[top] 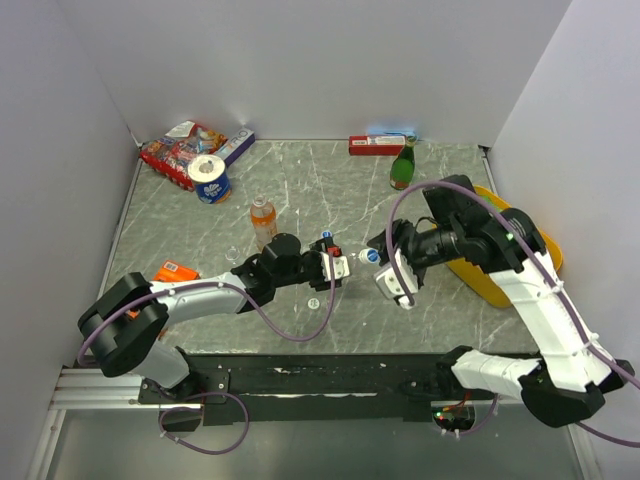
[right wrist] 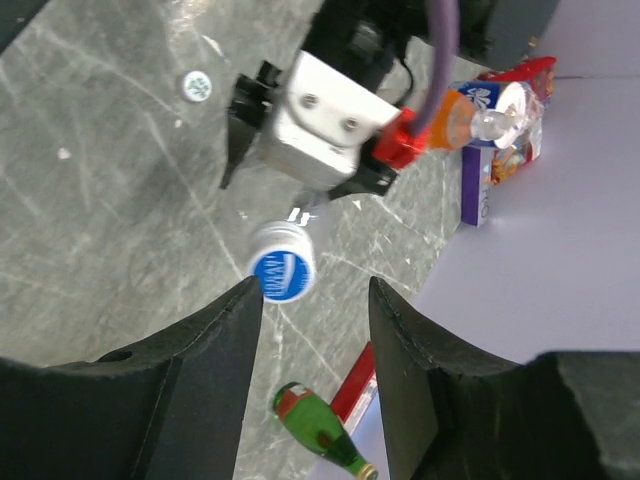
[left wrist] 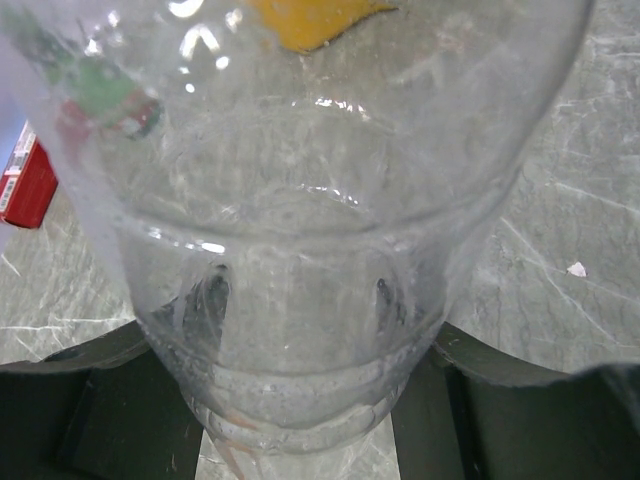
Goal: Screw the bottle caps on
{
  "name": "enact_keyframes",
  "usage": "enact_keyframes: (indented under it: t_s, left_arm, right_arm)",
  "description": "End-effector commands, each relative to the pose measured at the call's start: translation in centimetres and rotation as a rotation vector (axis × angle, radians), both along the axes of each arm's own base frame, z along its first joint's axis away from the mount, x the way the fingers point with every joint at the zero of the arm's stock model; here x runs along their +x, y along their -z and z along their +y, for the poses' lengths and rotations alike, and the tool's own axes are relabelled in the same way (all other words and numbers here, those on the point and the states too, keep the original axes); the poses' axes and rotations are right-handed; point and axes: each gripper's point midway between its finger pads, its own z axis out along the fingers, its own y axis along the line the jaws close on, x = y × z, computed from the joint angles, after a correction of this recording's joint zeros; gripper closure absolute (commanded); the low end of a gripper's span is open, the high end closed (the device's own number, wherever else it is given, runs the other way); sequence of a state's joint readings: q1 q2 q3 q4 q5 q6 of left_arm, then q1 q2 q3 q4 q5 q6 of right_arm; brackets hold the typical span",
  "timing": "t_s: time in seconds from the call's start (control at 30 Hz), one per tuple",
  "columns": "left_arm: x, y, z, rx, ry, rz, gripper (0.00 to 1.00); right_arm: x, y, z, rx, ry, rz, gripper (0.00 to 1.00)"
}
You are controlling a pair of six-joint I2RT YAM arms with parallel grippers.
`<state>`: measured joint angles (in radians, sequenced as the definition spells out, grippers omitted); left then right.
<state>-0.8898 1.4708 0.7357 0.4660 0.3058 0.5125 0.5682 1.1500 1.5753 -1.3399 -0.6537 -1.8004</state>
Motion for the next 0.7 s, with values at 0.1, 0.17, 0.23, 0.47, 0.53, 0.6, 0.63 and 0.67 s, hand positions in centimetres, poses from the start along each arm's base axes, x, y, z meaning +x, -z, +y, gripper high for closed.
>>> enact_keyframes:
  t_s: [0.1,0.17,0.23,0.47,0.53,0.6,0.63,0.67]
  left_arm:
    - [0.8,-2.9,-1.0,-0.059,0.02,-0.083,0.99]
    - [0.9,-2.9,-1.1,-0.055,0.023,-0.088,0.99]
    - [0.8,-3.1,-1.1,-0.057,0.027,-0.093,0.99]
    - [0.9,-3.6,-1.1,-0.064,0.021,-0.103,0.99]
    - [1.0,-3.7,-1.1,-0.067,0.019,-0.106,0.99]
    - [1.0,-3.7,-1.0,-0.071,0.015,-0.104,0.99]
    - [1.0,-3.8,-1.1,-0.074,0.015,-0.105,0.99]
    - [1.0,-3.9,-1.1,-0.074,0.017,-0.108,0.99]
  right_arm:
    - [-4.1,3.7,-2.9,-0.151,0.014,0.205,0.43]
    - [-3.6,3.8,-2.7,-0.15,0.023,0.204,0.42]
    - [-3.2,3.9,-2.5,-0.146,0.023,0.194,0.41]
    - [-3.0,4.4,-2.3,-0.17,0.003,0.213,0.44]
    - [-3.1,4.6,-2.3,-0.177,0.0,0.219,0.45]
    - [-3.0,4.9,-2.3,-0.183,-0.002,0.225,0.47]
    - [-3.1,5.0,-2.3,-0.185,-0.004,0.229,0.48]
    - [-3.0,5.1,-2.3,-0.186,-0.004,0.232,0.5]
